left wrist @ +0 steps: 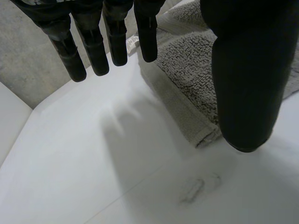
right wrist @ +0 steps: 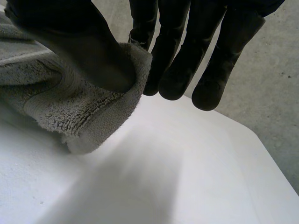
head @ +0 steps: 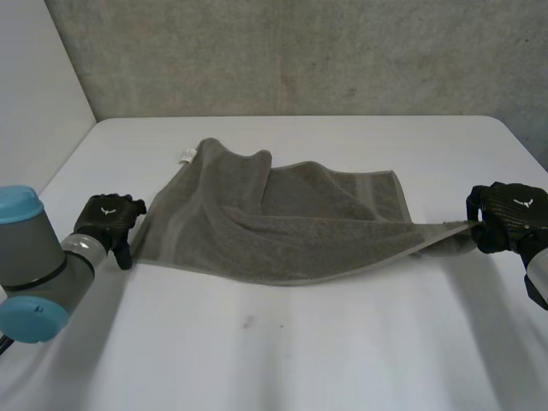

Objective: Fold the towel.

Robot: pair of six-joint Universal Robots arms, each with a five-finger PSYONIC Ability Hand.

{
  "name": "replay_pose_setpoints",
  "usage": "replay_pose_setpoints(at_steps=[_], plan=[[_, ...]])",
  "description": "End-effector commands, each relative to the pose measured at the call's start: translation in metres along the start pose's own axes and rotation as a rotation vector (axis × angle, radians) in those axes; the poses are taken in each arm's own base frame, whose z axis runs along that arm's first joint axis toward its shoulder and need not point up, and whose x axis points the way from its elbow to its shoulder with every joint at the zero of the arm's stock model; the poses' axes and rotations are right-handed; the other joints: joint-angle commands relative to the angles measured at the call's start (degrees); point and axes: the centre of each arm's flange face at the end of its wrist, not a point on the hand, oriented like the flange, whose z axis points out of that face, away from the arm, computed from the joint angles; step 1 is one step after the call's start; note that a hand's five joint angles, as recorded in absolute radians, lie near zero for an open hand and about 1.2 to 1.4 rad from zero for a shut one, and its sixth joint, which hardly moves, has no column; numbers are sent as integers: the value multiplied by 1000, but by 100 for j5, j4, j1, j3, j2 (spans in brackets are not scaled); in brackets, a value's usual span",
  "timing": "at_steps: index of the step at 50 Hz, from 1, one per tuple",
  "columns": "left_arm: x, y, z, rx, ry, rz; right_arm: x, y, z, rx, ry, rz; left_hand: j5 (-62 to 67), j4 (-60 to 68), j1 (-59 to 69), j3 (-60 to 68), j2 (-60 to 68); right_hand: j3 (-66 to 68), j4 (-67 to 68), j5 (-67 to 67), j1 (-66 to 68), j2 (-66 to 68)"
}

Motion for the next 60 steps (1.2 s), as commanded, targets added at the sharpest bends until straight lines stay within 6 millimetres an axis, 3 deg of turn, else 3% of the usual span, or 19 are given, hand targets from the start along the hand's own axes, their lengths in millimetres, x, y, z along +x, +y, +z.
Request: replay_pose_setpoints(at_steps=[1,34,60], plan=[[1,1,6,4,5,-1,0,1,0,-2,-1,-1,338,325,333,324,325,412,316,251,336,329],[8,4,30,11,21,0,-2,8,3,-26,-8,1,894,881,888,879,881,412,316,251,336,329],[23,-7,27,25,62,9,-2,12,5,-40,-14,-35,911,897,905,896,897,412,316,251,336,329]])
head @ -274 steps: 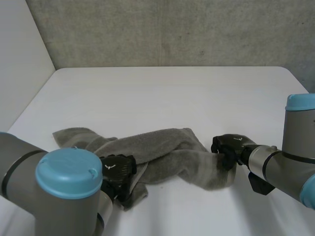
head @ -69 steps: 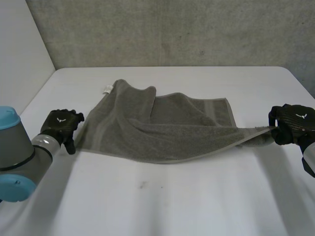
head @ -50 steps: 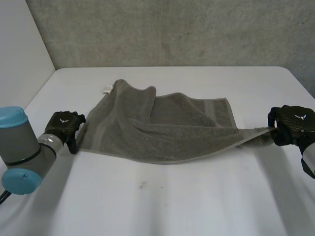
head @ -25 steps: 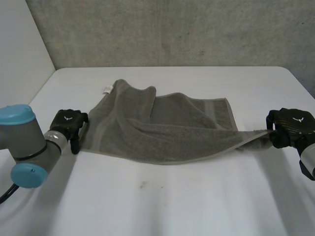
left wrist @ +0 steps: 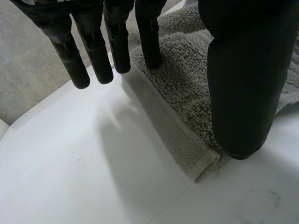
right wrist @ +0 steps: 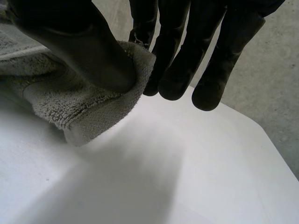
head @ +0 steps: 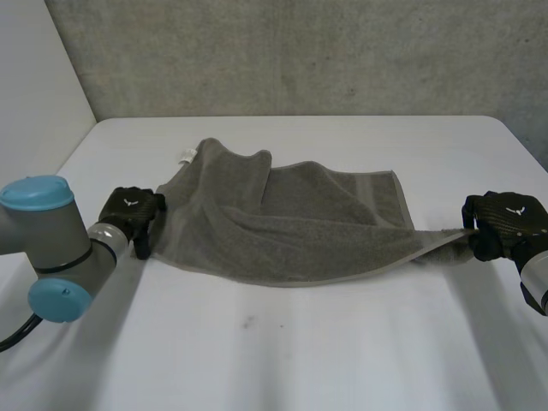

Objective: Fold the towel.

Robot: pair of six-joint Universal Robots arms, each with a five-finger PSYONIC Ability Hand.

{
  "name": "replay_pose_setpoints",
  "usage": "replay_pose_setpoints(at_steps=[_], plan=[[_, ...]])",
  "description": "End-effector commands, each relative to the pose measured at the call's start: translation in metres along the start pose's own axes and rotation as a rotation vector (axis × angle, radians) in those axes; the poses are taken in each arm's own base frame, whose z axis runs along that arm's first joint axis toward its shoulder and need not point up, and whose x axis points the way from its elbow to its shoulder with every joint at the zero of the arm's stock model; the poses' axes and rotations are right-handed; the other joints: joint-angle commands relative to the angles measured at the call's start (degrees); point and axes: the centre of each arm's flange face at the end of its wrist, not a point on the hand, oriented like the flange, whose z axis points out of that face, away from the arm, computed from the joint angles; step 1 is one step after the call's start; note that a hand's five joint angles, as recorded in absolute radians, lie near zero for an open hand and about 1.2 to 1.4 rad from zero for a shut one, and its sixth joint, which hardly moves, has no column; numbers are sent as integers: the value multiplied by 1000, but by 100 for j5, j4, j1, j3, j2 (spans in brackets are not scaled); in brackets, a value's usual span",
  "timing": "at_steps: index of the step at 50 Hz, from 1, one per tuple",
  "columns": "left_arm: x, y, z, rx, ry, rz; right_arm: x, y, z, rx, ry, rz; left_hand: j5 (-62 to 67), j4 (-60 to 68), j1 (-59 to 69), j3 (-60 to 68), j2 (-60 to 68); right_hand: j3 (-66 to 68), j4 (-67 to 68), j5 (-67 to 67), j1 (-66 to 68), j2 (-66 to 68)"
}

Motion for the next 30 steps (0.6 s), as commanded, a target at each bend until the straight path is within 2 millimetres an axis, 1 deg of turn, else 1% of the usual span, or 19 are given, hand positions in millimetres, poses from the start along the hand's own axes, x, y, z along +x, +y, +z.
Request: replay_pose_setpoints(at_steps=[1,2,4,5,7,8,10,12,21,30], plan=[[3,2,0,-5,6,0,0,1,1,-2,-2,0,524,525,530,517,517,412,316,251,336,329],[3,2,0,-5,6,0,0,1,1,-2,-2,0,526,526,531,519,518,412,316,251,336,329],[4,3,0,-7,9,0,0,1,1,-2,-1,-6,1211,1212,1217,1204,1203,412,316,251,336,329],[4,3,0,-7,9,0,0,1,1,-2,-1,-6,1215,1216,1221,1208,1208,412,316,251,336,329],[4,3,0,-6,8,-3,0,1,1,-2,-1,-9,2287,2287,2292,2279,2279,412,316,251,336,329],[4,3,0,-6,8,-3,0,1,1,-2,-1,-12,2292,2292,2298,2285,2284,412,316,251,336,329],[3,1,0,-1,6,-13,0,1,0,-3,-1,-12,3246,3246,3251,3238,3238,412,316,251,336,329],[2,-1,-1,1,5,-23,0,1,1,-1,0,-13,3484,3484,3490,3477,3476,412,316,251,336,329],[0,-13,-7,27,2,-117,0,1,1,-2,-1,-20,3553,3554,3559,3546,3546,412,316,251,336,329],[6,-12,-12,21,17,-123,0,1,1,-2,-2,-22,3553,3554,3559,3546,3546,412,316,251,336,329]])
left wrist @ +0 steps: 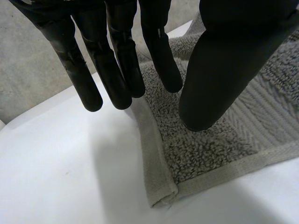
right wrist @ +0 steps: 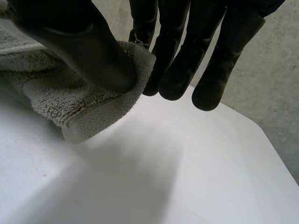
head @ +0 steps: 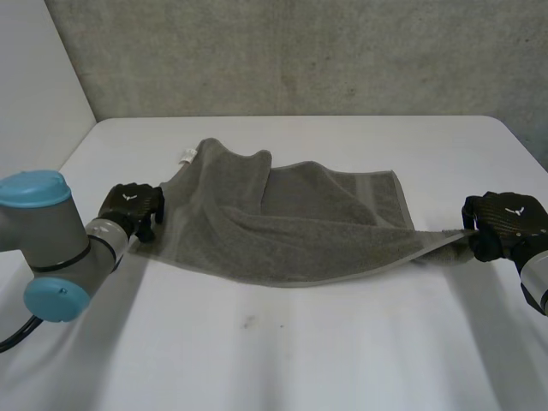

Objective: Fold the towel.

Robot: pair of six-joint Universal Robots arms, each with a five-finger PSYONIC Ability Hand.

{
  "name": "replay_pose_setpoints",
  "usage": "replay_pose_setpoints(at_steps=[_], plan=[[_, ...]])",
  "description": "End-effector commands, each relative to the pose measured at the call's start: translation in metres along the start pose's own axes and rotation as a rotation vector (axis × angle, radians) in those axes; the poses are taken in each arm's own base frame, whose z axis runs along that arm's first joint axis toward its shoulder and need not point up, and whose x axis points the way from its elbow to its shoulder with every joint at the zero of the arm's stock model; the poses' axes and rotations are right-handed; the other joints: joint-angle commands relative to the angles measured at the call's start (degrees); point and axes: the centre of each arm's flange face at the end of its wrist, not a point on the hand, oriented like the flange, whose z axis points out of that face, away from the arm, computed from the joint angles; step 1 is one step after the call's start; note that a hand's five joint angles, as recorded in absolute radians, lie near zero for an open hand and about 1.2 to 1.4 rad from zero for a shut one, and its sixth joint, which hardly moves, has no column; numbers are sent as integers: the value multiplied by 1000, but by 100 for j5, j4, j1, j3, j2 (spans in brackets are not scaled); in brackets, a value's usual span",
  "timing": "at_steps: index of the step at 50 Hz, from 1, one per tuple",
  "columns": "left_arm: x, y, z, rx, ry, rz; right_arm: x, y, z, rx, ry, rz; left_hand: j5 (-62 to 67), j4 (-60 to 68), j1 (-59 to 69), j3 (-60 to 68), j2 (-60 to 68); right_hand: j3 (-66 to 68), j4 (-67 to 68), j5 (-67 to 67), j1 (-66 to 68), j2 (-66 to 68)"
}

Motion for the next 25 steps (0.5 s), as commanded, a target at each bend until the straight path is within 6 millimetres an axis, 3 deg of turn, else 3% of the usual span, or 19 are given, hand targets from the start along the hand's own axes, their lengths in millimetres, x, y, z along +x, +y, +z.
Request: replay_pose_setpoints(at_steps=[1,4,9,13,25], plan=[[4,2,-3,-7,11,0,0,0,0,0,-1,0,782,785,799,795,788,412,315,251,336,329],[5,5,-2,-15,16,2,0,0,0,2,-1,-1,465,468,482,477,471,412,315,251,336,329],[8,12,-3,-38,24,7,0,-1,0,3,-1,-1,-2237,-2234,-2221,-2225,-2232,412,315,251,336,329],[9,14,-5,-53,27,9,0,-1,0,4,-2,-1,-3184,-3181,-3168,-3172,-3179,412,315,251,336,329],[8,13,-4,-46,27,19,0,-1,1,2,-3,-1,-3238,-3235,-3221,-3226,-3232,412,315,251,336,329]])
